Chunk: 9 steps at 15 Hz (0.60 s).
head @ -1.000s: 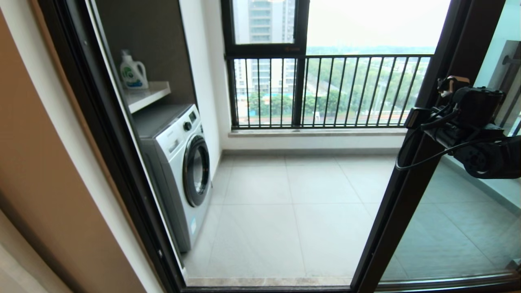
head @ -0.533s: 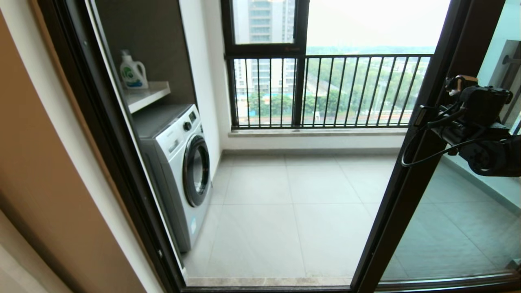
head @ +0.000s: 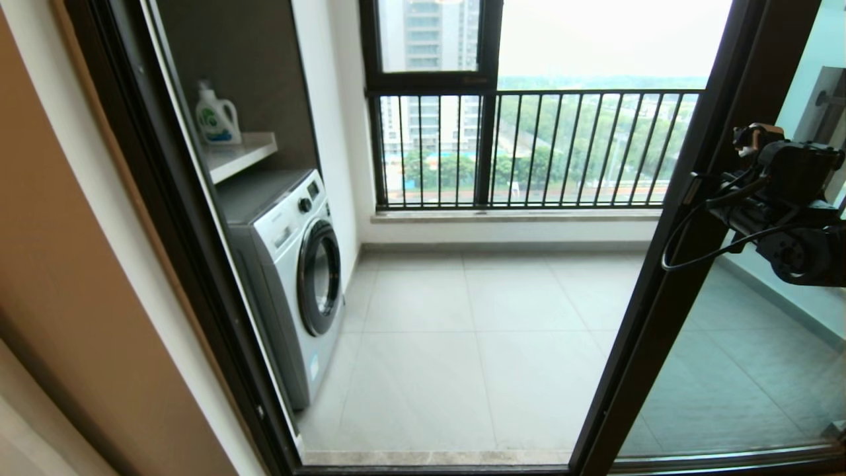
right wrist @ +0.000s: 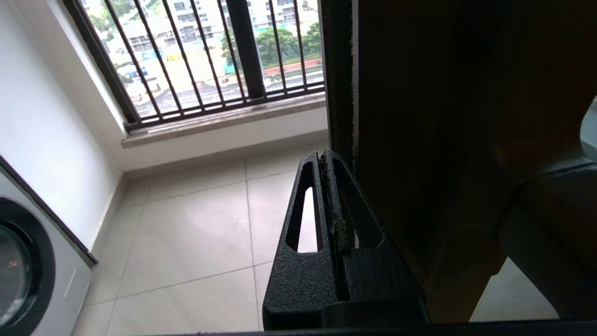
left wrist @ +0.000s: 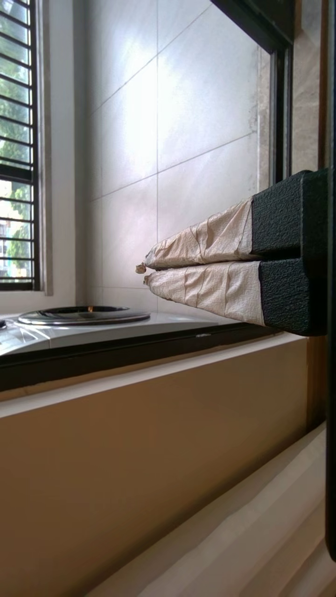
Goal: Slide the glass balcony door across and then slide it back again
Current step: Open the slid door
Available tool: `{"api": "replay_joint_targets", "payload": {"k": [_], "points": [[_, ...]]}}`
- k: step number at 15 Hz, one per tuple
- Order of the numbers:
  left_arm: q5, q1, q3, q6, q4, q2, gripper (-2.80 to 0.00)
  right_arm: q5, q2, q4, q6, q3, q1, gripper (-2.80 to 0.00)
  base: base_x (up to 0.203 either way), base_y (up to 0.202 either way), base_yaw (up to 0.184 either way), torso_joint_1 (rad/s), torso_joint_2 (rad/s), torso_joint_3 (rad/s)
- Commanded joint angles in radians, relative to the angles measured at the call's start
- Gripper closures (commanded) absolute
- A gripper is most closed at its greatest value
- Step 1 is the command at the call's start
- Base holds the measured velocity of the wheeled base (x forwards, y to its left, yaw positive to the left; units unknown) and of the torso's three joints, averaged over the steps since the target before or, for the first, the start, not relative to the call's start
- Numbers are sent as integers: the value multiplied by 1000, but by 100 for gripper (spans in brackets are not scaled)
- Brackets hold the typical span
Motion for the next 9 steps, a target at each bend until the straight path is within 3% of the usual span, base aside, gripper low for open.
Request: {"api": "replay_joint_targets", "payload": {"k": [1, 9], "points": [[0, 1, 2, 0, 0, 2, 0, 0, 11, -7, -1, -6, -18, 0, 0, 0, 0, 0, 0, 0], [0, 1, 0, 0, 0, 2, 0, 14, 2, -10, -1, 5, -24, 0, 0, 0, 0, 0, 0, 0]]}}
